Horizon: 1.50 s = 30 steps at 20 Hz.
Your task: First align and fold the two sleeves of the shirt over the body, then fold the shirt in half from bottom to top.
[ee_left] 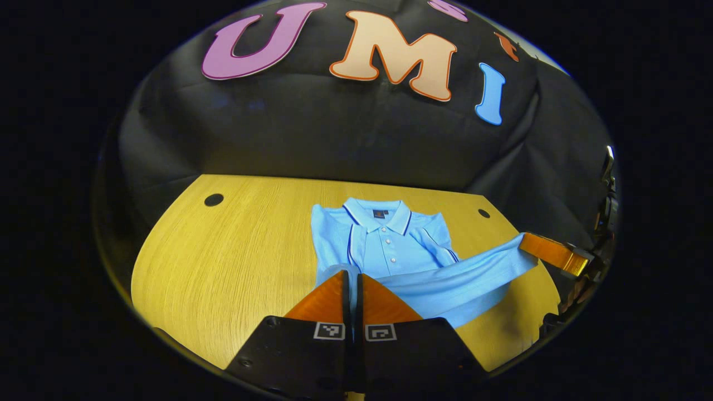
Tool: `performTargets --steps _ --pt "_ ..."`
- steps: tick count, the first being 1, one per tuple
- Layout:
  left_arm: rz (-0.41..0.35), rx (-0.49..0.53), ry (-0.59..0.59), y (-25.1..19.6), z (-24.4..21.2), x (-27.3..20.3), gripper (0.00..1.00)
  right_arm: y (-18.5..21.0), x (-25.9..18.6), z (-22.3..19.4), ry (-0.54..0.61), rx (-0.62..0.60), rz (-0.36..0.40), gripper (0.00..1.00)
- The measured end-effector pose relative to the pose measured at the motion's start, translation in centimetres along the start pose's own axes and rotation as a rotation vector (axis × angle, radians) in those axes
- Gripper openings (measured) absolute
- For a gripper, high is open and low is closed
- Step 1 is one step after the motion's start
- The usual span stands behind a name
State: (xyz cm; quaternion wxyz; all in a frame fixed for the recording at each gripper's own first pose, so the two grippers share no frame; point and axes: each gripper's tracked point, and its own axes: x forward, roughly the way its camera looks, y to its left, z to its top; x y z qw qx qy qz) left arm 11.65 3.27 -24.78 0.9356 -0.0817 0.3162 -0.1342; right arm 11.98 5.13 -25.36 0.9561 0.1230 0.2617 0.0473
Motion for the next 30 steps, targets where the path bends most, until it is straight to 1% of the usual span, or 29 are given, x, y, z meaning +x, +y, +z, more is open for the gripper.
performTargets --steps 5,10,13,14,15,19,20,21,22,23,24,25,26,27,28,30 --pt "0.000 -0.010 -0.018 1.4 2.6 4.6 0.00 -0.5 4.8 1.4 -0.006 -0.005 -0.018 0.03" --pt "0.012 -0.011 -0.022 3.2 4.5 9.2 0.00 -1.6 10.1 1.5 -0.003 -0.014 -0.054 0.02" --pt "0.013 -0.004 0.004 4.1 4.2 12.1 0.00 -2.7 13.1 0.5 0.023 -0.019 -0.096 0.02" --pt "0.009 -0.001 0.011 4.3 4.0 13.0 0.00 -3.1 14.0 0.1 0.032 -0.019 -0.111 0.00" --pt "0.015 0.004 0.013 4.5 3.7 13.8 0.00 -3.4 14.8 -0.5 0.039 -0.018 -0.125 0.02" --pt "0.014 0.022 0.054 5.1 1.9 15.9 0.00 -4.2 16.9 -2.2 0.069 0.003 -0.165 0.03" --pt "0.024 0.020 0.040 5.5 2.1 16.3 0.00 -4.2 17.0 -2.6 0.075 0.008 -0.163 0.03" --pt "0.053 0.020 0.021 6.1 2.3 16.4 0.00 -4.4 16.9 -2.8 0.075 -0.003 -0.173 0.03" --pt "0.090 0.022 -0.029 7.0 3.6 16.2 0.10 -4.4 17.0 -2.7 0.072 -0.013 -0.179 0.02" --pt "0.103 0.022 -0.070 7.1 4.4 15.7 0.16 -4.2 16.6 -2.3 0.056 -0.026 -0.184 0.26" --pt "0.105 0.022 -0.088 6.9 5.0 14.9 0.44 -4.1 16.4 -1.6 0.031 -0.041 -0.195 0.51" --pt "0.127 0.025 -0.119 7.2 5.4 13.9 0.72 -3.6 15.4 -0.7 0.008 -0.052 -0.189 0.75" --pt "0.133 0.023 -0.151 6.8 6.5 12.4 1.00 -3.2 14.3 -0.1 -0.018 -0.069 -0.188 1.00" --pt "0.141 0.018 -0.178 6.8 6.7 11.6 1.00 -2.7 13.2 0.6 -0.046 -0.086 -0.181 0.99" --pt "0.134 0.009 -0.203 6.3 7.3 10.2 0.96 -2.0 12.1 1.2 -0.075 -0.101 -0.171 0.98" --pt "0.139 0.019 -0.244 5.4 7.6 7.3 0.96 -0.9 9.2 2.3 -0.131 -0.123 -0.153 0.98"
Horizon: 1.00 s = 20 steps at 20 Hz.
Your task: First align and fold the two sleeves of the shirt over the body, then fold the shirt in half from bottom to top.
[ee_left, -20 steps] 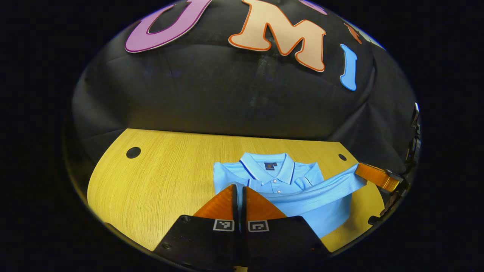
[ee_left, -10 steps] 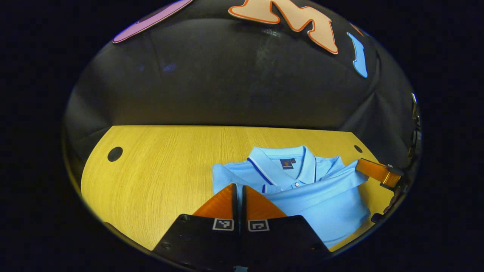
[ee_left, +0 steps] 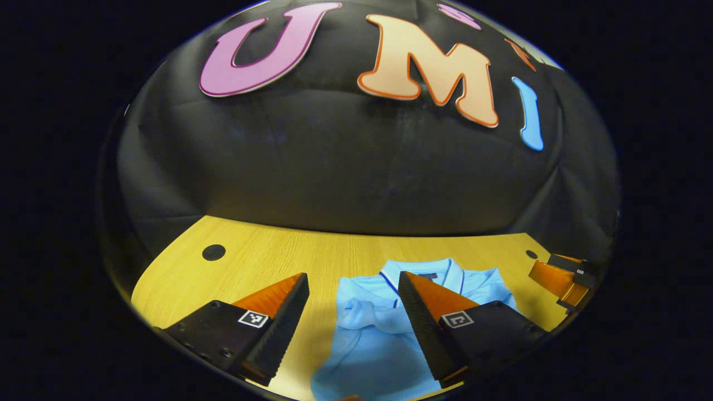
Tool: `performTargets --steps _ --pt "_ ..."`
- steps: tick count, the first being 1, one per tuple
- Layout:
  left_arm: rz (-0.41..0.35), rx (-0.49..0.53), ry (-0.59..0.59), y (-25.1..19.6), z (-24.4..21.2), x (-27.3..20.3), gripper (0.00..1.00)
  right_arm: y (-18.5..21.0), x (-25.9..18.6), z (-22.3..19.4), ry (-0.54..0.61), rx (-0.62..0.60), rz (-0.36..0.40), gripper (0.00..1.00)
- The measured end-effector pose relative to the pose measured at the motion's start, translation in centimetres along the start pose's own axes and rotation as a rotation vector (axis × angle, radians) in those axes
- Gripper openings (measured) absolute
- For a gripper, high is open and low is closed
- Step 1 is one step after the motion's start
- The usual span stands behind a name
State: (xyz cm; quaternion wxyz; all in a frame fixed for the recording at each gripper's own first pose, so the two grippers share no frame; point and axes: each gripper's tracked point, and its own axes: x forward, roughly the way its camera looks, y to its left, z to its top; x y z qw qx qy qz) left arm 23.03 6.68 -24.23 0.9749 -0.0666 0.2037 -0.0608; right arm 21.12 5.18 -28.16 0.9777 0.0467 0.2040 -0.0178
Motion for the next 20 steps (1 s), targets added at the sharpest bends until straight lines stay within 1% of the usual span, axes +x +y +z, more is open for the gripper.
performTargets --steps 2,3,4,6,12,13,14,17,19,20 --pt "0.015 0.033 -0.039 -0.3 1.2 -3.0 0.96 0.4 -3.2 1.6 -0.043 -0.006 0.013 0.98" --pt "0.016 0.050 -0.054 -0.8 1.6 -4.6 0.96 0.3 -4.9 2.3 -0.060 -0.005 0.016 0.95" --pt "0.016 0.064 -0.073 -1.3 2.2 -6.4 0.96 0.5 -6.5 3.1 -0.076 0.000 0.024 0.98" --pt "0.017 0.082 -0.117 -2.3 3.4 -9.7 0.96 0.7 -9.8 4.5 -0.105 0.006 0.046 0.98" --pt "0.034 0.098 -0.176 -4.0 4.5 -18.0 0.95 0.7 -17.9 6.7 -0.173 -0.017 0.078 0.98" --pt "0.038 0.097 -0.184 -4.2 4.6 -19.1 0.95 0.8 -19.1 7.1 -0.197 -0.023 0.081 0.94" --pt "0.038 0.094 -0.195 -4.3 4.7 -19.9 0.95 1.1 -20.2 7.3 -0.210 -0.028 0.089 0.98" --pt "0.053 0.098 -0.220 -4.5 5.3 -22.2 0.95 2.1 -22.4 7.2 -0.234 -0.041 0.113 0.97" --pt "0.055 0.096 -0.230 -4.7 5.6 -23.1 0.95 2.5 -23.2 7.0 -0.228 -0.034 0.124 0.97" --pt "0.055 0.095 -0.239 -4.8 5.9 -23.6 0.95 2.5 -23.5 7.3 -0.229 -0.033 0.127 0.94"
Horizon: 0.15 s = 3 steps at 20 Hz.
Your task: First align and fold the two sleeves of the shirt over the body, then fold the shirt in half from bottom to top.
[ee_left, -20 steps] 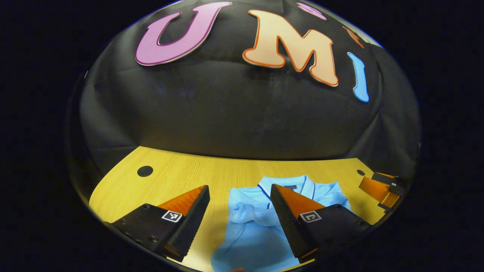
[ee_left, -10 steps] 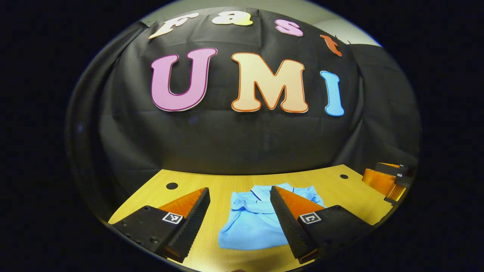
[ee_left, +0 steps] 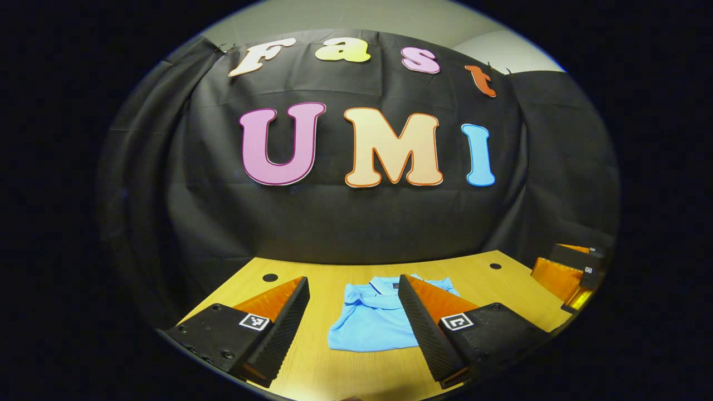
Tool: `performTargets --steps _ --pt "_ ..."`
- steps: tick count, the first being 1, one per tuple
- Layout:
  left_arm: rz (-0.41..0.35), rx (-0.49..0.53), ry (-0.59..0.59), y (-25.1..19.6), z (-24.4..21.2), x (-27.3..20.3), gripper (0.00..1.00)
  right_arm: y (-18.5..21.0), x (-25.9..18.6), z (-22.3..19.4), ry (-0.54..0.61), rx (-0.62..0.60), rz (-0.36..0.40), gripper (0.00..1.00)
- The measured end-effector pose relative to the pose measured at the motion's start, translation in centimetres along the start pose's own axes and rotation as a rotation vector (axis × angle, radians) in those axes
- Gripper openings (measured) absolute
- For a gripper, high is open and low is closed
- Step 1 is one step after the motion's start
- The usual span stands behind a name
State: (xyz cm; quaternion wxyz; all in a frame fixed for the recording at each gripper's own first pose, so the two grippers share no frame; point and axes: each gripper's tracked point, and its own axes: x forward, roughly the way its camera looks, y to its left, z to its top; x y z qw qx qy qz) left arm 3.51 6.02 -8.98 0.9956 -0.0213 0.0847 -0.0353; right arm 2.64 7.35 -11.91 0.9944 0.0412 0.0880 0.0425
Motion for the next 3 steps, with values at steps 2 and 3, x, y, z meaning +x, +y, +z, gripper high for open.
performTargets --steps 2,3 --pt "0.002 -0.001 -0.014 0.0 0.6 -0.5 0.95 0.3 -0.3 0.8 -0.009 -0.003 0.005 0.98" --pt "0.001 -0.004 -0.018 -0.1 0.7 -0.7 0.95 0.3 -0.5 1.4 -0.024 -0.007 0.007 0.98"
